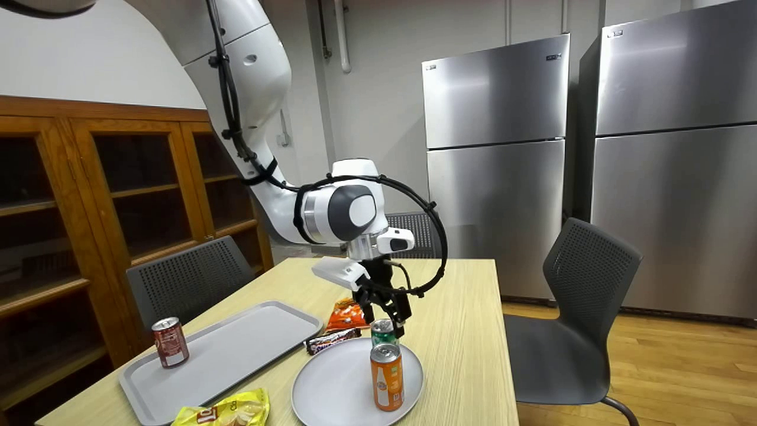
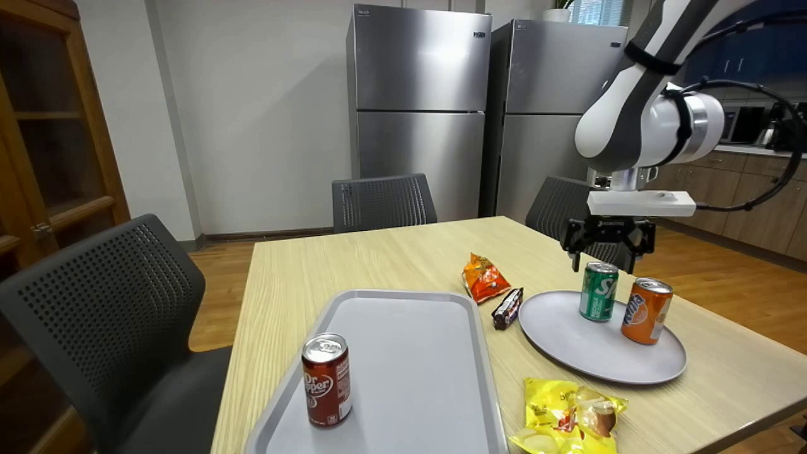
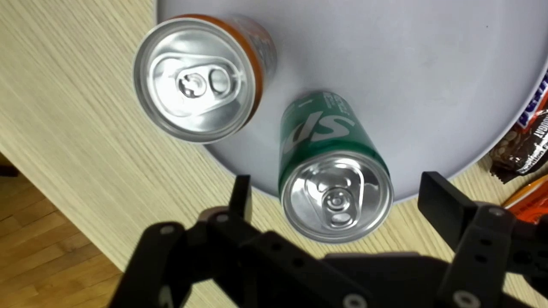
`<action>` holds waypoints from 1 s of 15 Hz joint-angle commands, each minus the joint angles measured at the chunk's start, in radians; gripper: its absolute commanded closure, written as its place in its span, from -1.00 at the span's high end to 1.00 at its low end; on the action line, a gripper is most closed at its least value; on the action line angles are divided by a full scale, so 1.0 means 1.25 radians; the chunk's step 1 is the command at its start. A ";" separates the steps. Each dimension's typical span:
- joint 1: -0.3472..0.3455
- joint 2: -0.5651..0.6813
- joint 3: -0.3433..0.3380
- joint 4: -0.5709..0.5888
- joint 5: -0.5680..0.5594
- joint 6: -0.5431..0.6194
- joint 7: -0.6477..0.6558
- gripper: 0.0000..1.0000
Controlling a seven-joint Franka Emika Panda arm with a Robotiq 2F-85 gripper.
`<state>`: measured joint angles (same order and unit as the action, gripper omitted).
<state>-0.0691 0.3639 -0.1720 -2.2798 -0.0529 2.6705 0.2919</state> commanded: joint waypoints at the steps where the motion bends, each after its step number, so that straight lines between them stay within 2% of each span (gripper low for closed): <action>1: 0.009 0.026 -0.007 0.029 0.012 -0.010 0.011 1.00; 6: 0.011 0.041 -0.009 0.039 0.012 -0.014 0.011 1.00; 7: 0.012 0.043 -0.009 0.040 0.009 -0.015 0.008 0.50; 9: 0.013 0.044 -0.008 0.041 0.010 -0.016 0.009 0.31; 12: 0.020 0.034 -0.013 0.036 0.004 -0.020 0.015 -0.20; 15: 0.031 0.007 -0.014 0.020 -0.003 -0.022 0.018 -0.23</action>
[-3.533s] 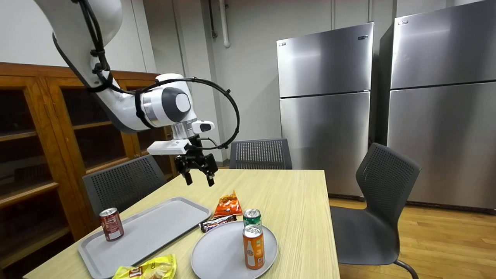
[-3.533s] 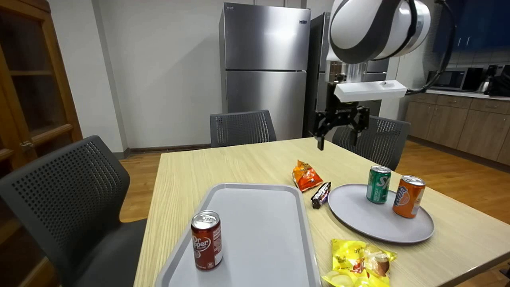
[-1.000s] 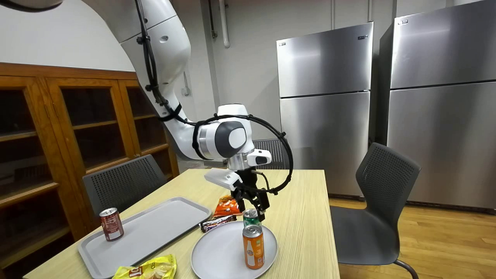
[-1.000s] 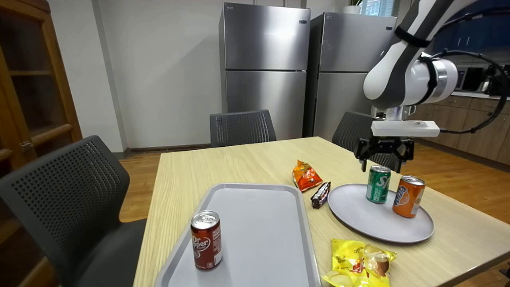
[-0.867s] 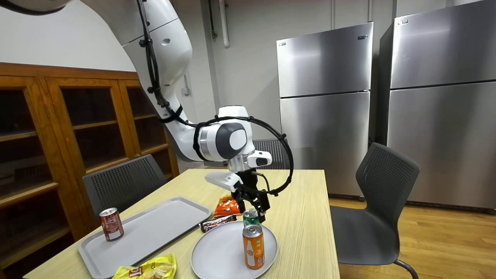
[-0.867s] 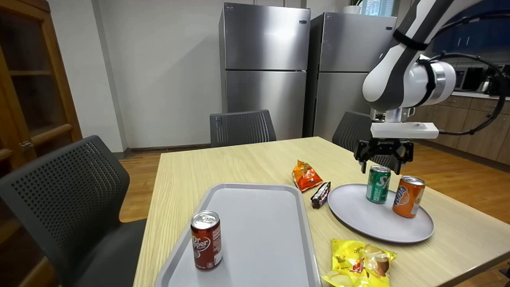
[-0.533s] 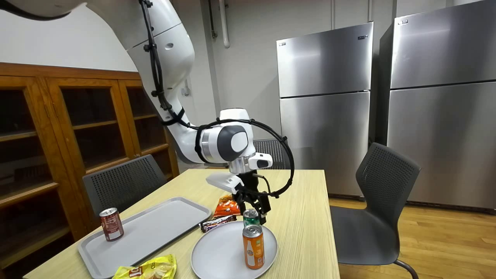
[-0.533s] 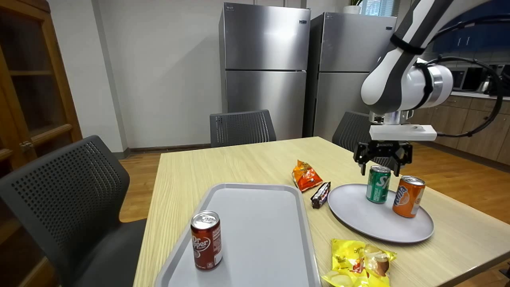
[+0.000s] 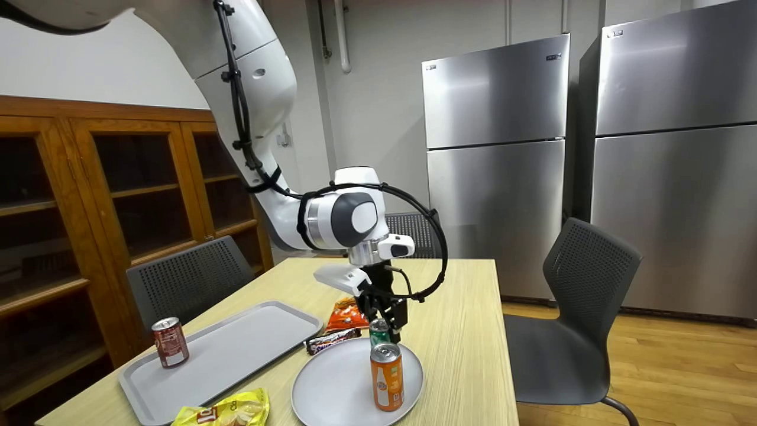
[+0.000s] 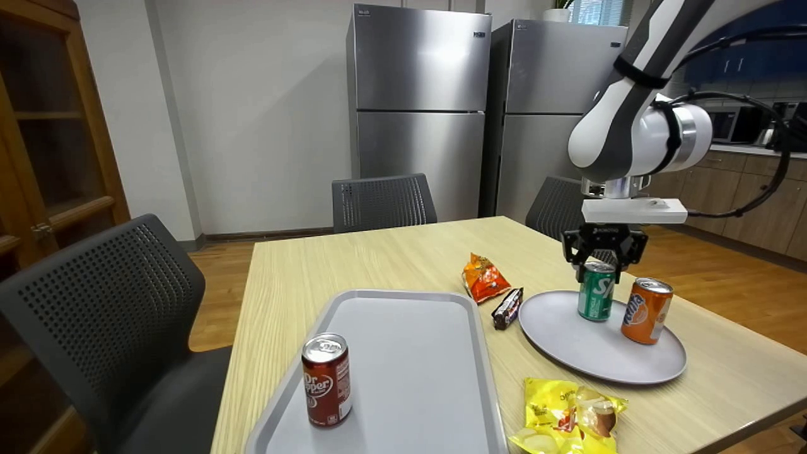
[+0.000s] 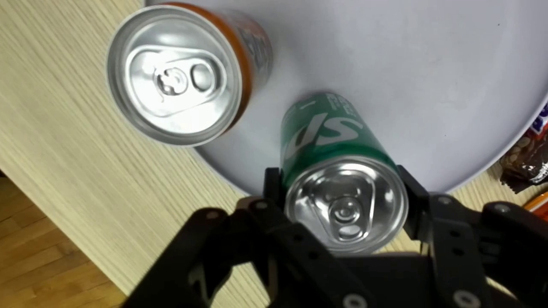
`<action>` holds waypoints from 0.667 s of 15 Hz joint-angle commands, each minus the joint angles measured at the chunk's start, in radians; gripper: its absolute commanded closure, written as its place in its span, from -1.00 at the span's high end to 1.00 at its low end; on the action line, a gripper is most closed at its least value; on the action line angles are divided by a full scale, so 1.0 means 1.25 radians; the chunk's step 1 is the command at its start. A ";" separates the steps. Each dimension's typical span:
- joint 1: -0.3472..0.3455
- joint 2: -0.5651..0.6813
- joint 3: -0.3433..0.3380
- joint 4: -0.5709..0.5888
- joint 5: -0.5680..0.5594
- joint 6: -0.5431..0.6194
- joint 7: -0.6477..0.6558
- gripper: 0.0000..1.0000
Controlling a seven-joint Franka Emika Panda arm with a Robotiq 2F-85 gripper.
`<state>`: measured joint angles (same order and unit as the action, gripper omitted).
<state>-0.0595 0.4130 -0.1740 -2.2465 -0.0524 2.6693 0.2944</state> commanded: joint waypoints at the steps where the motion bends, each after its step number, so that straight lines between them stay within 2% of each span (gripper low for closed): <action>1: 0.030 -0.044 -0.013 -0.012 -0.006 -0.021 0.019 -0.23; 10: 0.132 -0.133 -0.007 -0.037 -0.071 -0.026 0.098 -0.23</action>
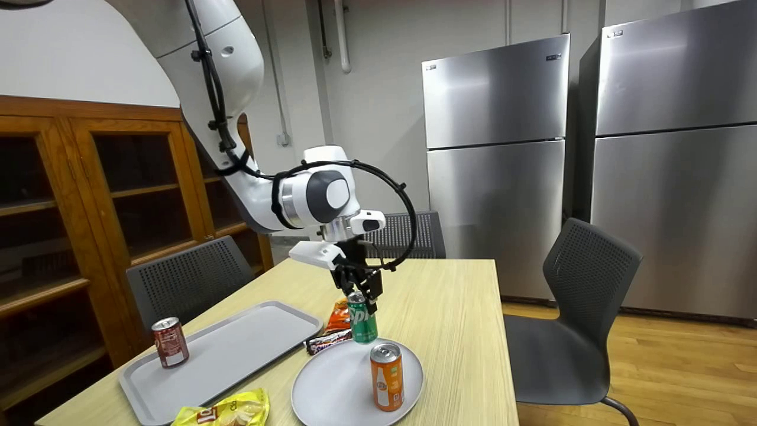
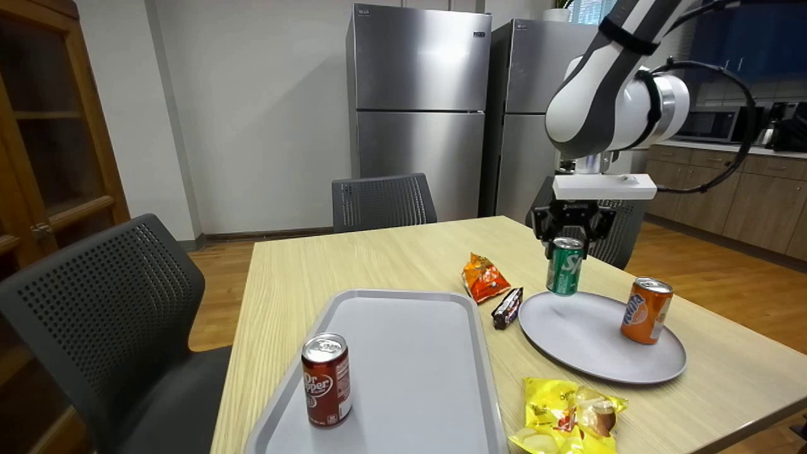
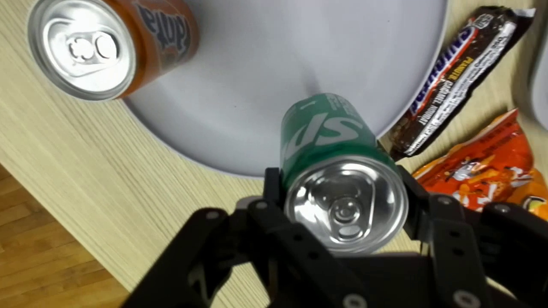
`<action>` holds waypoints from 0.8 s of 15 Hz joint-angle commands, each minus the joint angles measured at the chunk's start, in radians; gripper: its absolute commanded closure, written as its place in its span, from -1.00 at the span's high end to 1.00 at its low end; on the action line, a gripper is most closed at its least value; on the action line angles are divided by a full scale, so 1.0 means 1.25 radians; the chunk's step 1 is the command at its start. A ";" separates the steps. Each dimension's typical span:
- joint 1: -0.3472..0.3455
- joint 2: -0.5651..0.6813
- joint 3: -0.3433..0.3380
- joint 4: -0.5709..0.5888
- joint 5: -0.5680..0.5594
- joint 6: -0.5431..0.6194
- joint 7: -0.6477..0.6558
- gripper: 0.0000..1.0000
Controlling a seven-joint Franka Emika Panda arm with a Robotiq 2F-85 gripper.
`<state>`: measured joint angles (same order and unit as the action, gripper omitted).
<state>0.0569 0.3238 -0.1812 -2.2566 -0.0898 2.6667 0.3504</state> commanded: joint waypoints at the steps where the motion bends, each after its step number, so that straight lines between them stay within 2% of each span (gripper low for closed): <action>1: 0.056 -0.071 0.002 -0.031 -0.056 -0.028 0.069 -0.23; 7: 0.132 -0.098 0.048 -0.030 -0.114 -0.049 0.148 -0.23; 12: 0.179 -0.087 0.105 -0.002 -0.121 -0.064 0.178 -0.23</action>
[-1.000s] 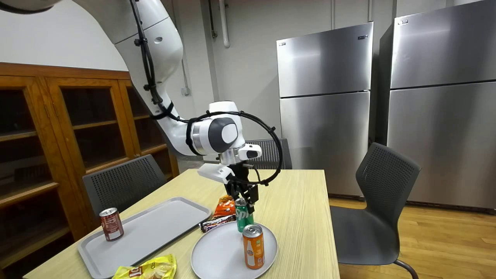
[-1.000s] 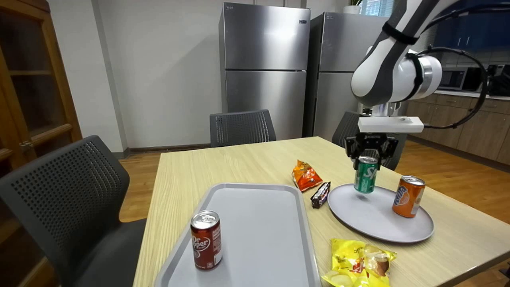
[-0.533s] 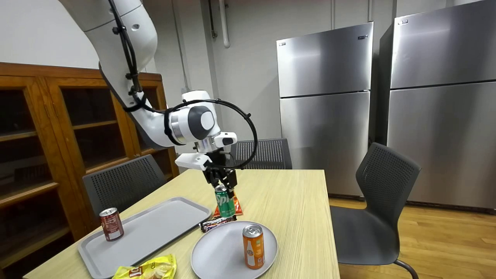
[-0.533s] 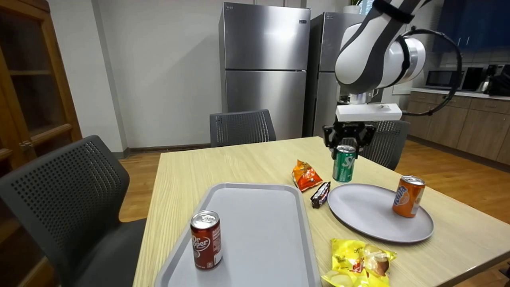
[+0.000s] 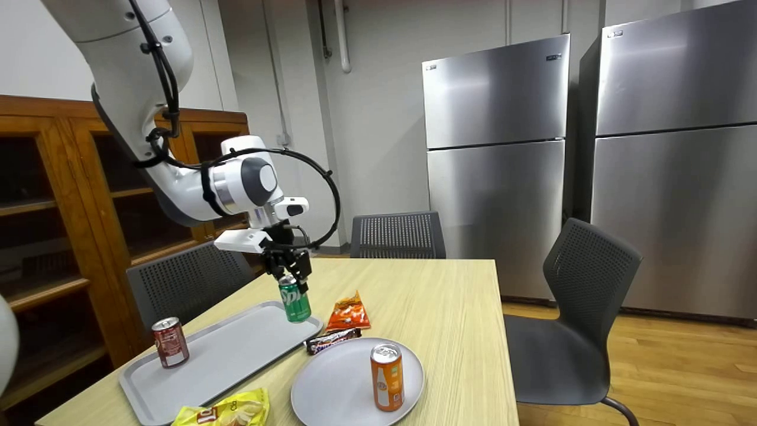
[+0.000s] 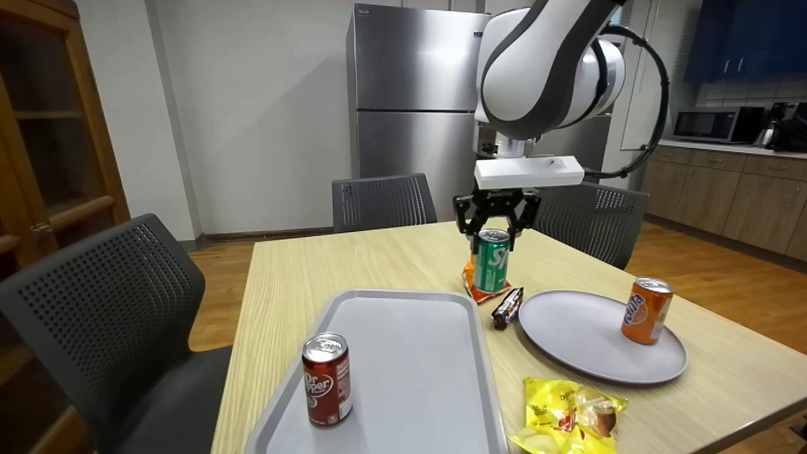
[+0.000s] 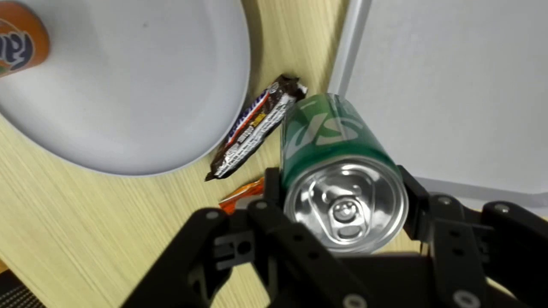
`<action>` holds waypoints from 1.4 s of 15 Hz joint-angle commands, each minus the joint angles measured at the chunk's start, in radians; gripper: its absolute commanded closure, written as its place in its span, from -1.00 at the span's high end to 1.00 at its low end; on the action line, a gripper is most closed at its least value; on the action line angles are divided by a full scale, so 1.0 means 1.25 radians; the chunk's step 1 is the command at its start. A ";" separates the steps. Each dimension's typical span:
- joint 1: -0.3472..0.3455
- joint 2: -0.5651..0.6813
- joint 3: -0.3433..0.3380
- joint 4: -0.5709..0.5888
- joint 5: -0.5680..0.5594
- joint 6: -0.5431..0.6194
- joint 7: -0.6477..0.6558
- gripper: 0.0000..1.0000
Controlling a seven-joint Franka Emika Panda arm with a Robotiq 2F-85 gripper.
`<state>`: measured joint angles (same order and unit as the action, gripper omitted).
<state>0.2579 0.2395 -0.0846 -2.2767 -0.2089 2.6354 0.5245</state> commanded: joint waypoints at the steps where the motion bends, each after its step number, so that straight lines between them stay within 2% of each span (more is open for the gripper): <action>1: 0.025 -0.015 0.039 0.021 -0.021 -0.040 0.039 -0.23; 10: 0.081 0.054 0.120 0.102 -0.005 -0.054 0.030 -0.23; 21: 0.146 0.189 0.134 0.242 0.007 -0.085 0.007 -0.23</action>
<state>0.4239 0.4328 0.0805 -2.0538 -0.2087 2.5854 0.5452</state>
